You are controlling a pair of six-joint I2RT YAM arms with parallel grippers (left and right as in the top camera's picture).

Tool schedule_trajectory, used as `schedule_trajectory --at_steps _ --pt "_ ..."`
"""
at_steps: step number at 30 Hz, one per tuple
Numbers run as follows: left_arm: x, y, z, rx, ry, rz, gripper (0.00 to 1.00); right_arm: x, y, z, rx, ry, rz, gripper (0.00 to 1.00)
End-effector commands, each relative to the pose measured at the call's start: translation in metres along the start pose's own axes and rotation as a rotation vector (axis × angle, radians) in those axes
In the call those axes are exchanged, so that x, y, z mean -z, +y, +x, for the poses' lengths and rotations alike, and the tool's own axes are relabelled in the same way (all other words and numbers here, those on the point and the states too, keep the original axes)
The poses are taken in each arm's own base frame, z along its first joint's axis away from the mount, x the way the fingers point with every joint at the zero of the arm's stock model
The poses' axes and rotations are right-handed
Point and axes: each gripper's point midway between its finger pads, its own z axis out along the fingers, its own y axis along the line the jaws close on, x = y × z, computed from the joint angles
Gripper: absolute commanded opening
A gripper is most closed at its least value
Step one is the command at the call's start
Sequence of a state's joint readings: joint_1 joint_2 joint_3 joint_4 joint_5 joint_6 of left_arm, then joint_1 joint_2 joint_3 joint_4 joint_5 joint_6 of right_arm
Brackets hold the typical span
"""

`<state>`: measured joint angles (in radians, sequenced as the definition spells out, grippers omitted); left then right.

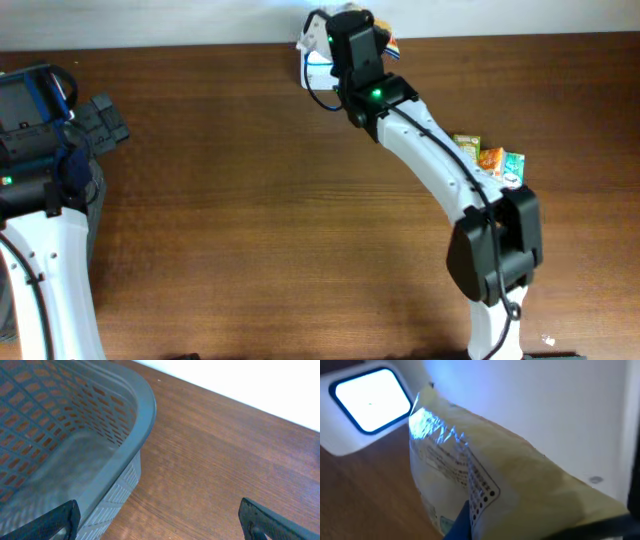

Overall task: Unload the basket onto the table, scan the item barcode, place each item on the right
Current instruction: 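Lift the snack bag and hold it against the scanner window, then carry the snack bag right and release it onto the item pile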

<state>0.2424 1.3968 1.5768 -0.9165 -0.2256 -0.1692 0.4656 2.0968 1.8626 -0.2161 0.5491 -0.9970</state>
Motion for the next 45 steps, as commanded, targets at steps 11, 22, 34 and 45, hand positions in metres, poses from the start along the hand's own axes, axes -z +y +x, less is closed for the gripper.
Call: schedule_trajectory --at_steps 11,22,34,45 --pt "0.006 0.000 -0.005 -0.003 -0.021 0.000 0.99 -0.017 0.007 -0.044 0.484 -0.045 0.180 0.04" --pt "0.006 0.000 -0.005 -0.003 -0.021 0.000 0.99 -0.011 0.011 -0.062 0.467 -0.090 0.210 0.04" --pt "0.006 0.000 -0.005 -0.003 -0.021 0.000 0.99 0.133 -0.119 -0.027 -0.130 -0.090 0.209 0.04" --pt "0.006 0.000 -0.005 -0.003 -0.021 0.000 0.99 0.152 -0.071 0.296 -0.419 0.931 0.100 0.04"
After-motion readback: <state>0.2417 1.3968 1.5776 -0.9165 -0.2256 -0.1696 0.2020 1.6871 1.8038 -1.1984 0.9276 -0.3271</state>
